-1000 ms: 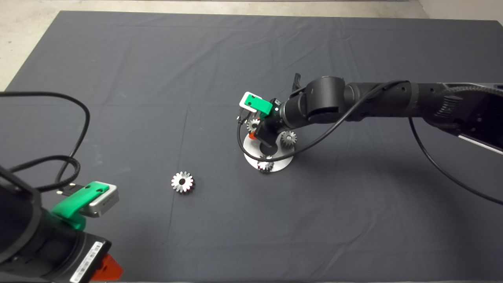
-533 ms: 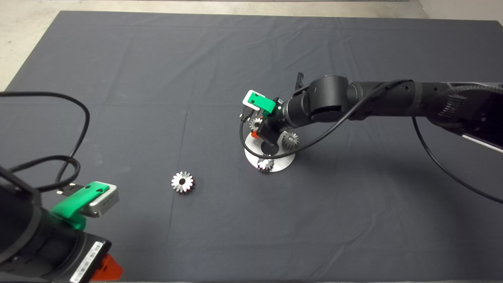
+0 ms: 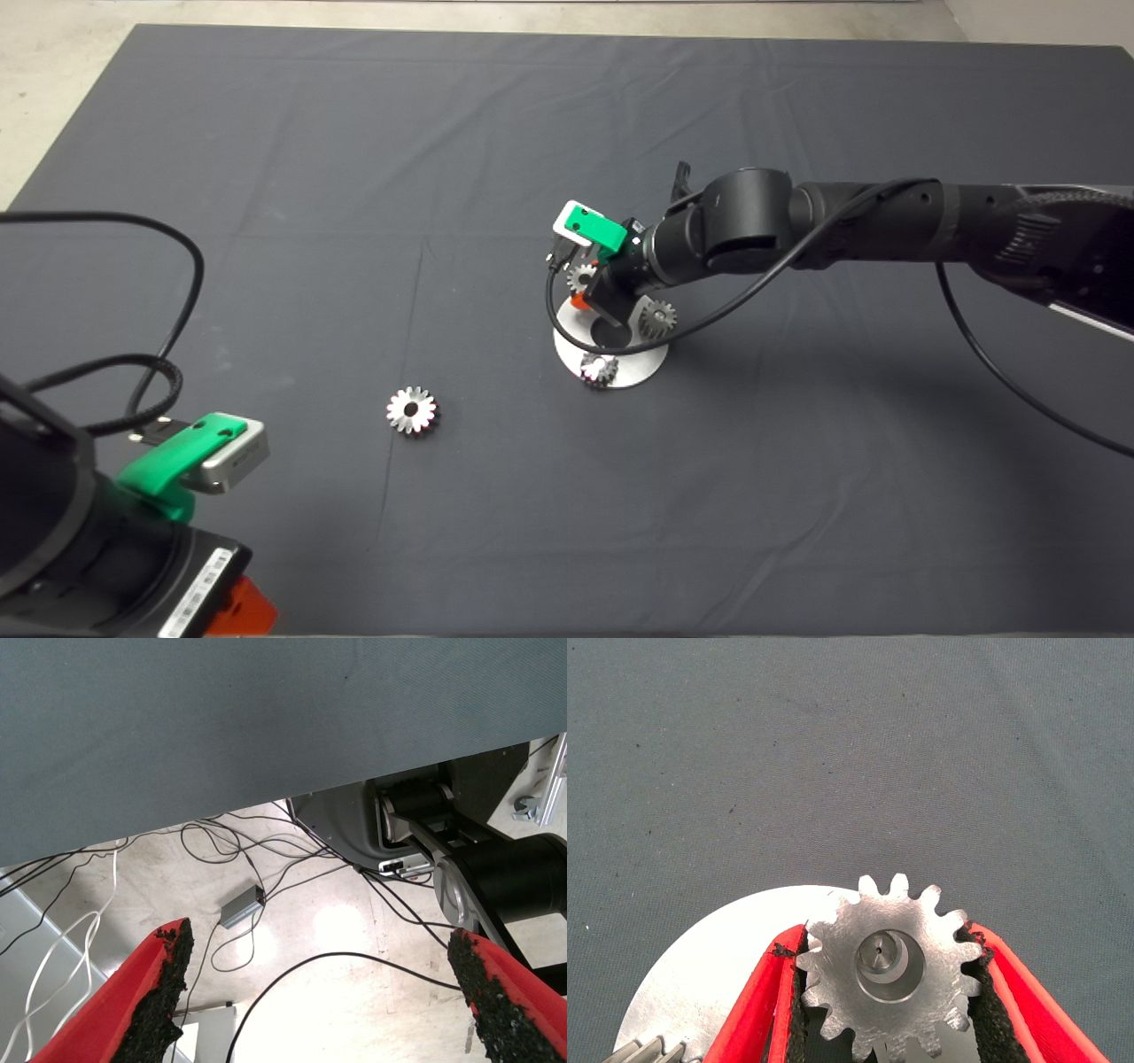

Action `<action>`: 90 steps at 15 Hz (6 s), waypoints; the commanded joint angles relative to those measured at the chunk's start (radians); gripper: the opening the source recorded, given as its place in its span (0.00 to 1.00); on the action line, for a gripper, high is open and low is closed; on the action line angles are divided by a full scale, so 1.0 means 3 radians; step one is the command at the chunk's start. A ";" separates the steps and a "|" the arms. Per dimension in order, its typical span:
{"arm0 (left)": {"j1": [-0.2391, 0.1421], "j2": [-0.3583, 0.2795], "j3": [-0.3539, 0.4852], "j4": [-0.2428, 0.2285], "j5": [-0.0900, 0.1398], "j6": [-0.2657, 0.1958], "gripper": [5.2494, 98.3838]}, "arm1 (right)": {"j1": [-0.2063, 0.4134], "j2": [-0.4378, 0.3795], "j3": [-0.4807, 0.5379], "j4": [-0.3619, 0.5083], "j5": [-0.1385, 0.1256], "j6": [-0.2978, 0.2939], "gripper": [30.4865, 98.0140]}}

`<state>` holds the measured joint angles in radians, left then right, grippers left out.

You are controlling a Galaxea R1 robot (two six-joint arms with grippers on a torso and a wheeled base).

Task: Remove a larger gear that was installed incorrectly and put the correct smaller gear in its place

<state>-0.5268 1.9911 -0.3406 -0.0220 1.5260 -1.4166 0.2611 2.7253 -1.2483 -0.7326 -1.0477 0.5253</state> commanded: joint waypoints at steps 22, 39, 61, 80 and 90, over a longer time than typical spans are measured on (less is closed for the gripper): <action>0.0012 -0.0017 -0.0019 -0.0034 0.0047 -0.0013 0.73 | 0.0117 -0.0174 0.0240 -0.0048 -0.0062 0.0192 0.12; 0.0053 -0.0017 -0.0014 -0.0034 0.0047 -0.0013 0.73 | 0.0076 -0.0128 0.0194 -0.0176 -0.0062 0.0172 0.12; 0.0053 -0.0022 -0.0019 -0.0034 0.0047 -0.0013 0.73 | 0.0081 -0.0138 0.0015 -0.0273 0.0046 0.0315 0.12; 0.0099 -0.0012 -0.0019 -0.0034 0.0047 -0.0013 0.73 | 0.0120 -0.0154 0.0010 -0.0273 0.0087 0.0327 0.12; 0.0104 -0.0007 -0.0034 -0.0034 0.0047 -0.0009 0.73 | 0.0158 -0.0128 0.0010 -0.0273 0.0128 0.0437 0.12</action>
<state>-0.4960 1.9891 -0.3453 -0.0219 1.5260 -1.4166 0.2804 2.6796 -1.2506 -0.7836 -1.0228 0.6498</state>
